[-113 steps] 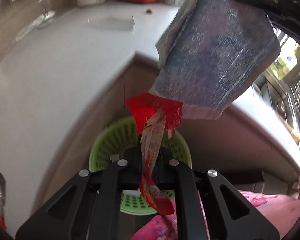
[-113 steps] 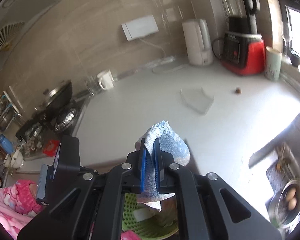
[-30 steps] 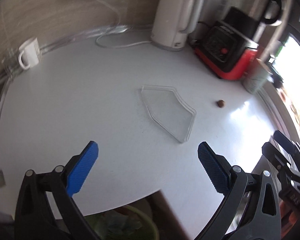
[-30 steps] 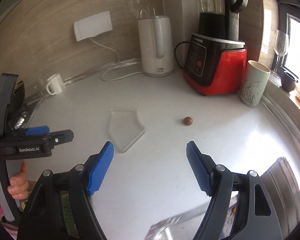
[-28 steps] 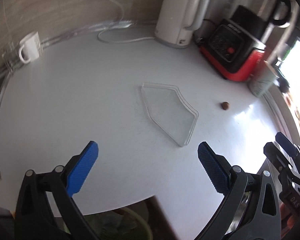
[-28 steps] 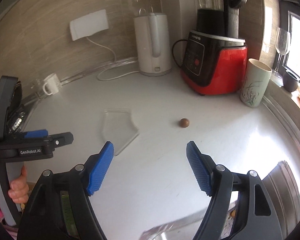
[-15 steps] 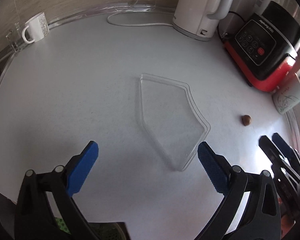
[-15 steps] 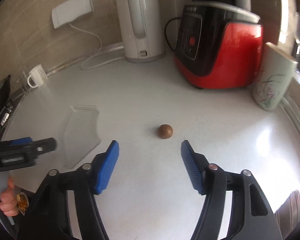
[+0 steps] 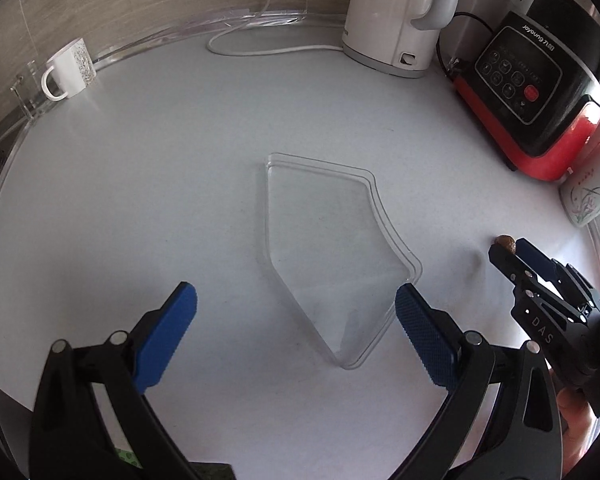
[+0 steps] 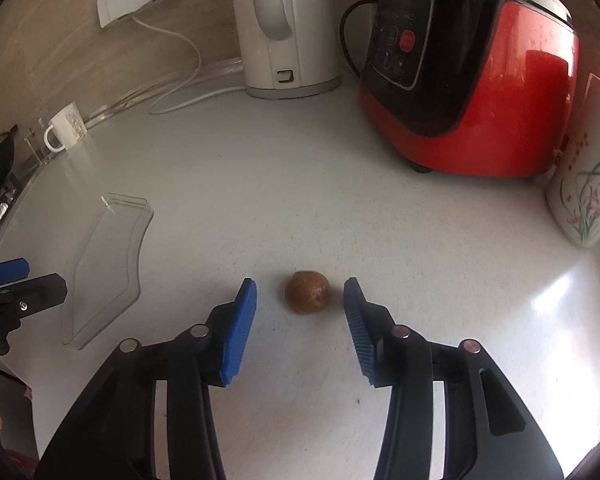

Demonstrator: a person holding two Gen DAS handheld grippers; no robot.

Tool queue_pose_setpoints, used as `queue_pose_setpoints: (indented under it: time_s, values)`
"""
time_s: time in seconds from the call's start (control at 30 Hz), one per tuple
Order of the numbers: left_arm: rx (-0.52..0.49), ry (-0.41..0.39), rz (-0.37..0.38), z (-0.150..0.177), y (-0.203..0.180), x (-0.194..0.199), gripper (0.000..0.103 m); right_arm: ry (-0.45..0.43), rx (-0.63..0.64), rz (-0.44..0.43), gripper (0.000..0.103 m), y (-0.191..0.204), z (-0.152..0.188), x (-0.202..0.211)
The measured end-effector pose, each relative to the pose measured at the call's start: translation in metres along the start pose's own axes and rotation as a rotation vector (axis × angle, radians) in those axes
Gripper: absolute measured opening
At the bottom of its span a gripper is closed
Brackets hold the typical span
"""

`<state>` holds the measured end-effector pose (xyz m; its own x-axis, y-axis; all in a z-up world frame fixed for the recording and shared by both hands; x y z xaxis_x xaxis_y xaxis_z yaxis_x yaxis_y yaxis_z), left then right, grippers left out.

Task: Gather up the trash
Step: 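Close the right tool on the small brown ball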

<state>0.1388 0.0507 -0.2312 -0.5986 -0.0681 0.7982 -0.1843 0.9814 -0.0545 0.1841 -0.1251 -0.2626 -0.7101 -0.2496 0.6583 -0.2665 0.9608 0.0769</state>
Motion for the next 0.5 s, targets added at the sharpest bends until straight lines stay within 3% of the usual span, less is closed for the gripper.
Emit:
queue_pose_setpoints:
  time_s: [0.1,0.4,0.5]
  values:
    - [-0.007,0.002,-0.006,0.0,-0.001,-0.003,0.095,0.004,0.031,0.013,0.024,-0.001,-0.001,-0.001]
    - [0.023,0.012,-0.017,0.001,0.007,-0.008,0.095,-0.041,0.005,-0.006,0.024,-0.006,-0.005,0.016]
    - [0.076,0.042,-0.012,0.002,0.011,-0.014,0.085,-0.075,-0.018,-0.011,0.024,-0.01,-0.01,0.03]
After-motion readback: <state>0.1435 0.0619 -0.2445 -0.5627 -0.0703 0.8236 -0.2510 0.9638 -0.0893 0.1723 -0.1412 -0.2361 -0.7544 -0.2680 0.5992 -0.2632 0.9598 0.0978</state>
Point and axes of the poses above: each gripper's, at about its wrist camera, not at the fingertips, and x roughly against the way its jaws point, y to its left, z to its underside, the point moved 6 cm from there along -x, roughly the way its jaws point, and after that the axes turned 10 degrees about -y, right-handed, at the moved point
